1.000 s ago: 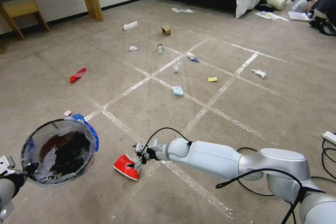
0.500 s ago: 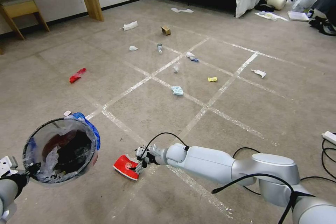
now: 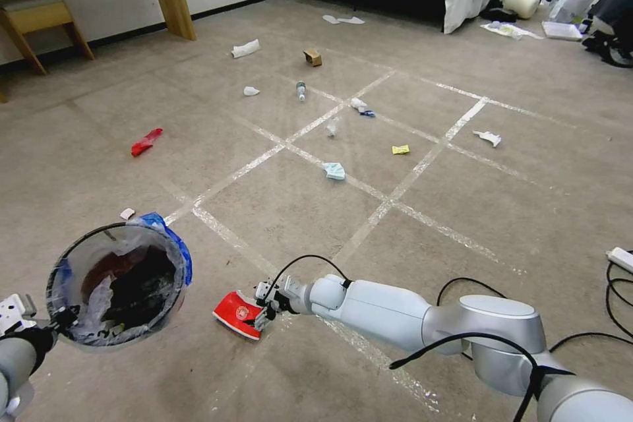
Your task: Pick up the trash bin and place the garbage on the floor into it.
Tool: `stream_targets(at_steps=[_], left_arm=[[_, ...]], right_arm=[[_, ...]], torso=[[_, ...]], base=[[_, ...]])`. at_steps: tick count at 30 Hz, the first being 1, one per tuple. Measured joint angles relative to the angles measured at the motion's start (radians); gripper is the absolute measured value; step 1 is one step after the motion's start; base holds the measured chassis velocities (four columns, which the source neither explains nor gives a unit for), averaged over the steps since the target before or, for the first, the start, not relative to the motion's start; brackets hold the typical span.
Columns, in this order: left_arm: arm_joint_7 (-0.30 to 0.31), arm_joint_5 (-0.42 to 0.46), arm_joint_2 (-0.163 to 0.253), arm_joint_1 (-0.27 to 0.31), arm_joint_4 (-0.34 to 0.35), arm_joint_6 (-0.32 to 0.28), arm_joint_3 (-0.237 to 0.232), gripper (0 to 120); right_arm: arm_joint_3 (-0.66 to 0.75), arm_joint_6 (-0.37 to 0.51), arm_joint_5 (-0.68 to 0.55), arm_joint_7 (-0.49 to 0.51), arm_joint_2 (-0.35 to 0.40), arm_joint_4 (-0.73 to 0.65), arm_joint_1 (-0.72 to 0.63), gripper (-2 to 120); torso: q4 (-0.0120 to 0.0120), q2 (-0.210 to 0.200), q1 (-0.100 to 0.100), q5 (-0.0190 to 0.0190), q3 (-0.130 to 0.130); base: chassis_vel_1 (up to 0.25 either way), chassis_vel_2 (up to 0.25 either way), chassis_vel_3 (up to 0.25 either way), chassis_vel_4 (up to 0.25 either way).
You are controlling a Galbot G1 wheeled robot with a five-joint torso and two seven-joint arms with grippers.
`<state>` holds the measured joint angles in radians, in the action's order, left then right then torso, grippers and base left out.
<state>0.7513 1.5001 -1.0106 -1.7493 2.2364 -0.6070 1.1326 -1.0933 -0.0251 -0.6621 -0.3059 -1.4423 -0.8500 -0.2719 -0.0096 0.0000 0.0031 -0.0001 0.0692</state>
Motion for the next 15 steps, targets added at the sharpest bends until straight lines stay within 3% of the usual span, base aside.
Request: stream_targets(at_steps=[11,15], left_arm=[[-0.014,-0.022,-0.008,-0.001,0.000,0.003,-0.010,0],[-0.018,-0.025,-0.008,-0.002,0.000,0.005,-0.011,0]], right_arm=[[0.002,-0.001,0.017,0.014,-0.041,0.051,-0.023,99],[0.002,0.007,0.000,0.026,-0.034,0.043,-0.026,86]], torso=[[0.0000,0.000,0.000,0.0000,0.000],[0.0000,0.000,0.000,0.0000,0.000]], base=[[0.000,0.000,0.000,0.000],[0.000,0.000,0.000,0.000]])
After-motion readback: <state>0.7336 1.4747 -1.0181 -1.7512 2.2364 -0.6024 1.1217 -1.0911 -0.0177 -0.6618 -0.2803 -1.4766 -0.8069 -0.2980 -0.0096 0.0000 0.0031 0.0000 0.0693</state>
